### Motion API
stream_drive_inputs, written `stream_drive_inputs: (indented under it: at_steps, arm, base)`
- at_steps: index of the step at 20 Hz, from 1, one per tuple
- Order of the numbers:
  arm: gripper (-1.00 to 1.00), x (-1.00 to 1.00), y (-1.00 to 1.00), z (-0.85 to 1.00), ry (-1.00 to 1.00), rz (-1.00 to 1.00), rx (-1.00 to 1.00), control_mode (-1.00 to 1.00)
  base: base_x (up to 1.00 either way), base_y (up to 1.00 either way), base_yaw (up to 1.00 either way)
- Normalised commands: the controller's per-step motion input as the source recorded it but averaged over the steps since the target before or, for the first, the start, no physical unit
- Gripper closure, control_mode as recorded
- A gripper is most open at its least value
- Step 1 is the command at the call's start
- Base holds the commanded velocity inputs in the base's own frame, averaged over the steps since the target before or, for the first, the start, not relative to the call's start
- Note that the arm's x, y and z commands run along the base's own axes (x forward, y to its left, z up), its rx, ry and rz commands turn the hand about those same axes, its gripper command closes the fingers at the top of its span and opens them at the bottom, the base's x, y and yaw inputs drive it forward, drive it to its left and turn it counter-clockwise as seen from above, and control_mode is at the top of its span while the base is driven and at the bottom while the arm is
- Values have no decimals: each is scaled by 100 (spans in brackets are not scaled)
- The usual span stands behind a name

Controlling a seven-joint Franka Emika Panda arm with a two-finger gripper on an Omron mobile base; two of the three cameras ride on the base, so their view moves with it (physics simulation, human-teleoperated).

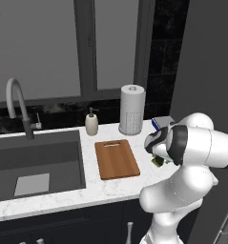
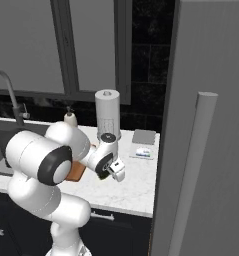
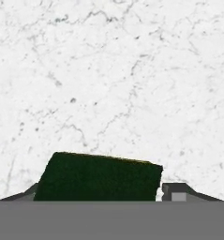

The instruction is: Pick up the sponge from the counter and clean the cutting board by briefly scrubbing or pressing down on the cutting board. Once finished, release the sponge.

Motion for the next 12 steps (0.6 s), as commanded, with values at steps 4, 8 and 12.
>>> stream_drive_inputs:
  at_steps: [4,8,12]
  arm:
    - [-100,0,0,1,0,0,0,-100]
    - [-100,-1,2,19,0,0,0,-100]
    - [-100,-21,14,70,-1,0,-7,-100]
  base:
    - [0,0,0]
    - [0,0,0]
    - [0,0,0]
